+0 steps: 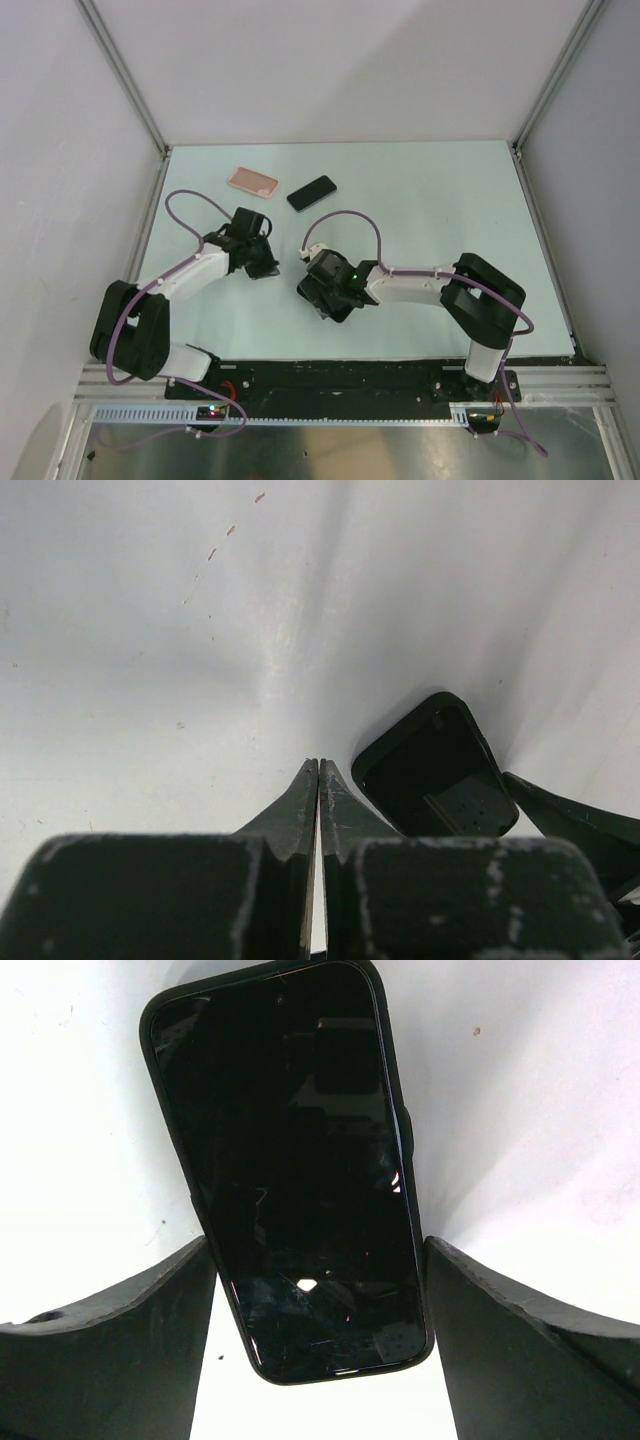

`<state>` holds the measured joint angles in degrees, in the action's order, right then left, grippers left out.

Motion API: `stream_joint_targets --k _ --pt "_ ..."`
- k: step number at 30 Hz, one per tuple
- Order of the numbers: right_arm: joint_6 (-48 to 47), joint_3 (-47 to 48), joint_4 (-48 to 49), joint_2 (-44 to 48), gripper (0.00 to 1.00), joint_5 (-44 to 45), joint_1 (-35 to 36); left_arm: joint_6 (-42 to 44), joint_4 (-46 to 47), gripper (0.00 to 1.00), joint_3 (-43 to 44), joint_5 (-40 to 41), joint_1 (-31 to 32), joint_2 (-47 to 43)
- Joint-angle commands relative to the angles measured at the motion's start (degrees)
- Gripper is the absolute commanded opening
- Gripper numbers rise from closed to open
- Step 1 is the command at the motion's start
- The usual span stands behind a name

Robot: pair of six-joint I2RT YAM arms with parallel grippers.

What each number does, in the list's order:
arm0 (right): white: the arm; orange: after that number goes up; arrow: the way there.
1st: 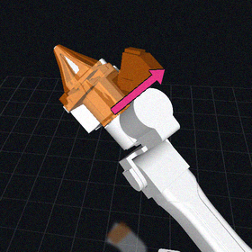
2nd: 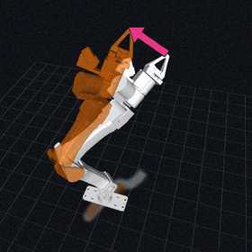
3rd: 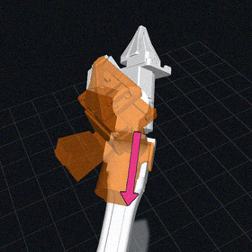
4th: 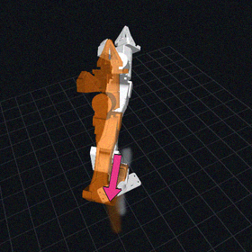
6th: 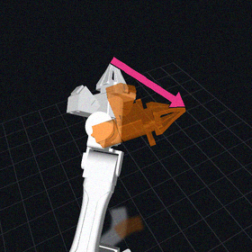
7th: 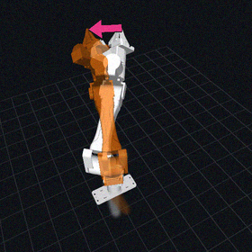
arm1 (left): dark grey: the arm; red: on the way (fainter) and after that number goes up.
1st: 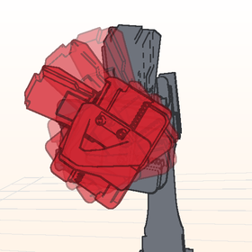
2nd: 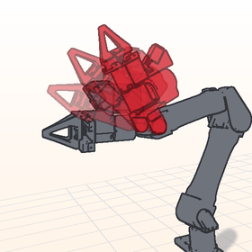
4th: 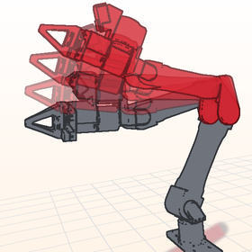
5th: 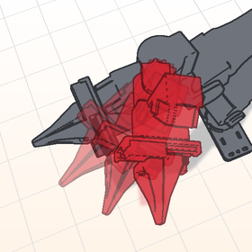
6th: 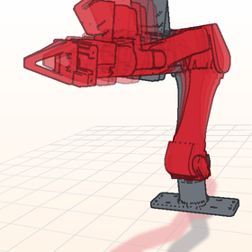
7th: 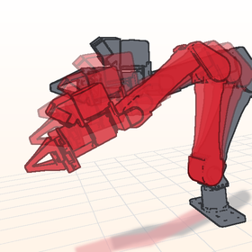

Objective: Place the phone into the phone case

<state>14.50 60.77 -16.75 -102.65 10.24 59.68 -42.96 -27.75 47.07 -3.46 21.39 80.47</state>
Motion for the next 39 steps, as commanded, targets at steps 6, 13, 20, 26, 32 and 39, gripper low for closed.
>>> stream_joint_targets --k 6,13,20,26,32,39 --pt "4.3 0.2 -2.8 1.7 0.40 1.8 -5.7 1.3 -0.2 0.05 2.0 -0.7 -0.7 -2.8" --pt "8.7 0.8 -4.0 5.7 0.29 2.4 -18.9 1.6 -0.3 0.05 3.2 -1.5 -0.8 -1.9" --pt "10.6 6.0 -5.8 0.8 0.28 4.7 -32.6 1.4 -0.3 0.05 4.9 -2.4 -0.8 -0.7" --pt "9.5 8.0 -5.2 -1.8 0.28 7.5 -39.2 1.3 -0.3 0.06 6.0 -2.7 -0.8 -0.6" --pt "7.1 8.1 -3.9 -2.7 0.42 9.1 -41.0 1.6 -0.3 0.06 6.5 -2.8 -0.8 -0.6" --pt "7.5 8.5 -5.6 -2.7 0.81 6.8 -42.3 1.8 -0.4 0.06 8.0 -2.7 -0.8 1.0"
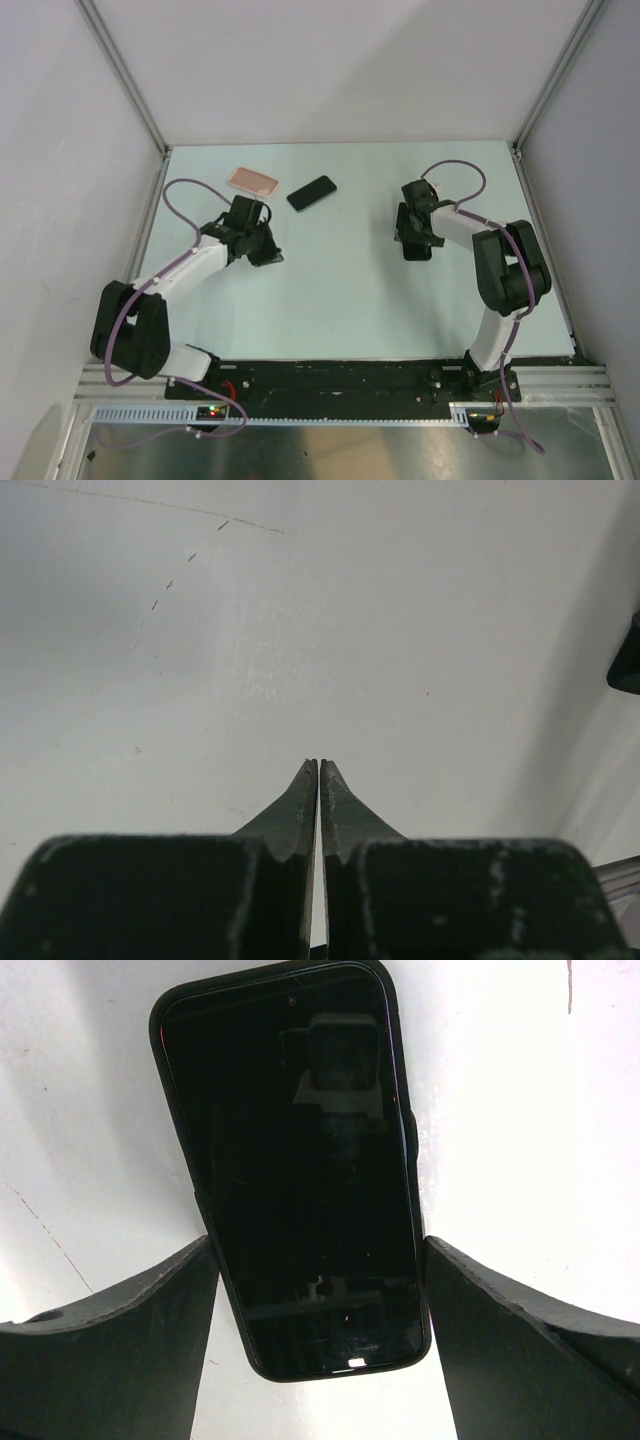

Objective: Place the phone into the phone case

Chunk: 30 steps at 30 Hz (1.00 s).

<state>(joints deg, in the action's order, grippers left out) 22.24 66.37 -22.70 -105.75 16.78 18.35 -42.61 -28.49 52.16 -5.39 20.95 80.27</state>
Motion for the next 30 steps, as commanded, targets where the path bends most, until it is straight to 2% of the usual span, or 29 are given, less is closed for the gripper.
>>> stream_joint_targets --k 1,2,4,7,10,13,20,25,30 --pt "-0.1 2.8 0.0 1.2 0.86 0.2 -1.1 1.3 0.3 0.07 3.7 -0.6 -0.3 1.8" --pt "-0.1 2.9 -0.4 2.0 0.93 0.3 -1.3 1.3 0.3 0.07 4.4 -0.2 -0.4 2.7" --pt "-0.3 3.3 -0.9 4.2 0.98 0.0 -1.3 1.0 0.3 0.12 6.4 0.4 -0.4 4.0" --pt "-0.3 5.3 -2.9 6.2 0.99 0.2 -1.2 0.3 0.2 0.19 9.7 0.9 -0.4 5.7" --pt "0.1 7.3 -5.8 8.0 0.99 0.5 -1.0 0.8 0.0 0.32 13.5 2.8 -0.8 8.3" --pt "0.5 7.6 -7.0 11.1 0.99 -0.5 0.0 1.2 -0.3 0.40 19.4 4.5 -2.6 12.7" --pt "1.0 7.3 -8.1 15.1 0.99 -2.1 3.7 -0.7 -1.0 0.44 33.0 7.8 -8.8 26.0" --pt "1.4 6.7 -7.5 15.3 0.99 -2.9 6.5 -5.6 -1.2 0.41 39.4 9.8 -15.1 33.8" --pt "1.4 6.6 -6.7 16.7 1.00 -3.4 8.4 -11.1 -2.0 0.39 45.6 13.9 -18.1 40.0"
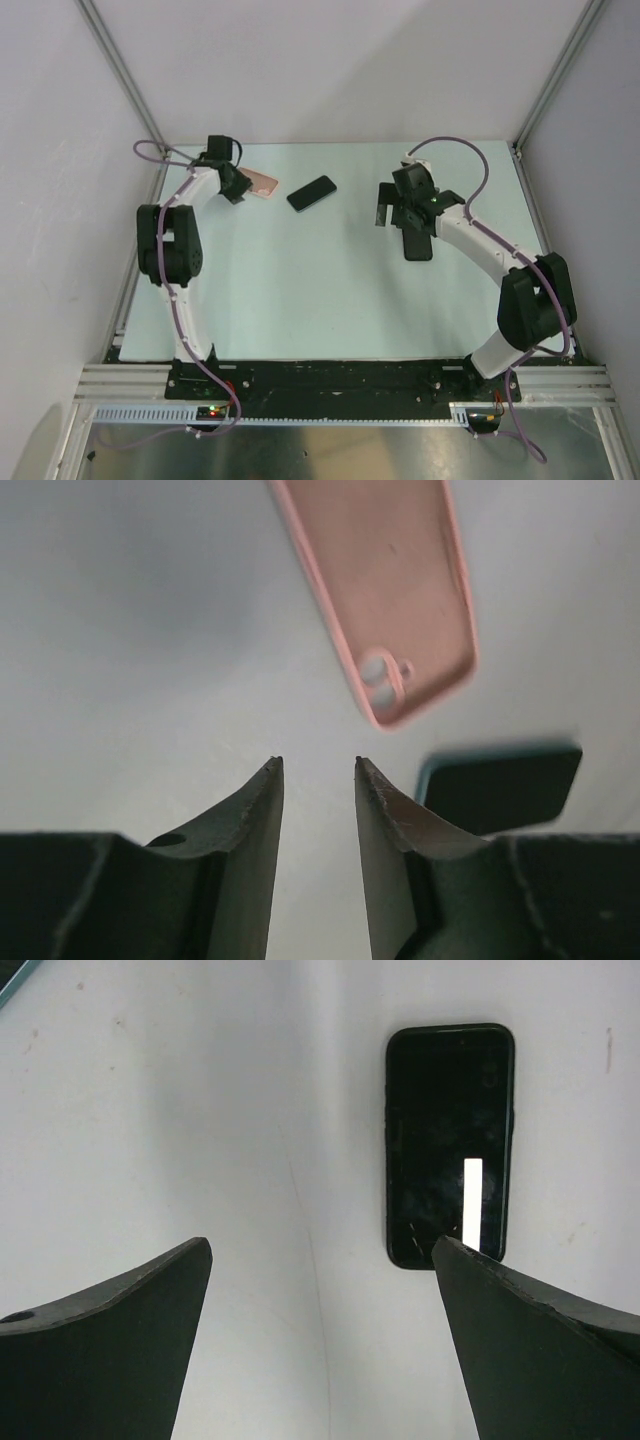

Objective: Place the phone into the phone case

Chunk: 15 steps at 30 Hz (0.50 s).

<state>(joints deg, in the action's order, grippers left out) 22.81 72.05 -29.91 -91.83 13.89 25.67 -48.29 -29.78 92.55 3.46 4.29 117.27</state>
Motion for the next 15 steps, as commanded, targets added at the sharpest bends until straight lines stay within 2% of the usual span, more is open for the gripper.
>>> stream_joint_targets --k 1,15 --pt "0.9 0.9 0.6 3.0 0.99 -0.6 1.3 -6.0 -1.4 0.39 6.4 6.2 -1.6 4.4" --pt "0.6 -0.1 1.4 6.8 0.99 -3.4 1.6 -9.2 -10.9 0.34 25.1 15.2 -0.9 17.0"
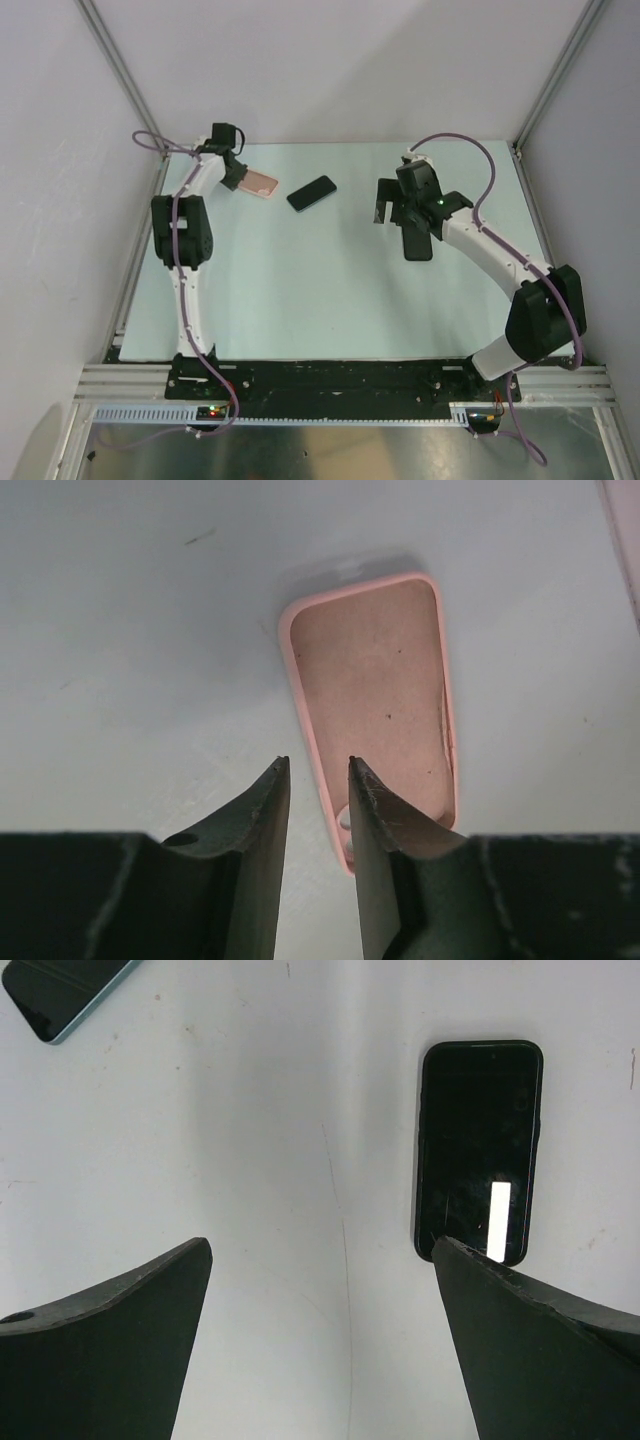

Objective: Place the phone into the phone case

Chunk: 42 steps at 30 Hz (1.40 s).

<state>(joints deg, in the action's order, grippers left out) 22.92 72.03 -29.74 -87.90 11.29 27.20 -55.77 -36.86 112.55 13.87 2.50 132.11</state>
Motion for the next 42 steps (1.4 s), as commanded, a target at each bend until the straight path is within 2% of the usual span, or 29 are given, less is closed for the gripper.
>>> stream_joint_targets --k 1,9,17,19,24,29,34,36,42 --pt "0.5 -0.2 1.3 3.0 0.99 -1.0 0.1 -1.8 -4.4 0.34 6.0 5.2 1.1 2.8" --pt "0.2 -1.7 1.7 5.6 0.99 -2.2 -1.1 -2.7 -7.8 0.33 12.0 5.9 2.1 8.5" --pt "0.3 -3.0 2.5 6.3 0.99 -3.9 -3.0 -1.6 -10.5 0.29 14.2 8.7 3.3 9.6" --pt "0.4 -3.0 2.8 6.3 0.99 -4.6 -3.4 -1.2 -11.2 0.25 14.1 9.0 3.4 9.5" --pt "0.3 -3.1 2.9 6.0 0.99 -5.3 -3.8 -0.3 -11.9 0.04 13.2 9.3 3.7 9.0" --pt "0.1 -3.1 2.8 6.0 0.98 -5.9 -3.7 0.8 -11.7 0.00 11.6 8.2 3.7 7.8" --pt "-0.3 -3.1 2.7 6.0 0.99 -5.8 -3.2 6.7 -11.5 0.00 8.4 7.2 4.0 0.3" --pt "-0.5 -3.1 2.9 6.1 0.99 -6.0 -2.9 9.2 -11.3 0.00 4.2 6.1 4.3 -4.7" --pt "0.4 -3.2 2.7 7.0 0.98 -5.7 -2.7 14.7 -7.3 0.00 -18.5 2.1 6.8 -24.4"
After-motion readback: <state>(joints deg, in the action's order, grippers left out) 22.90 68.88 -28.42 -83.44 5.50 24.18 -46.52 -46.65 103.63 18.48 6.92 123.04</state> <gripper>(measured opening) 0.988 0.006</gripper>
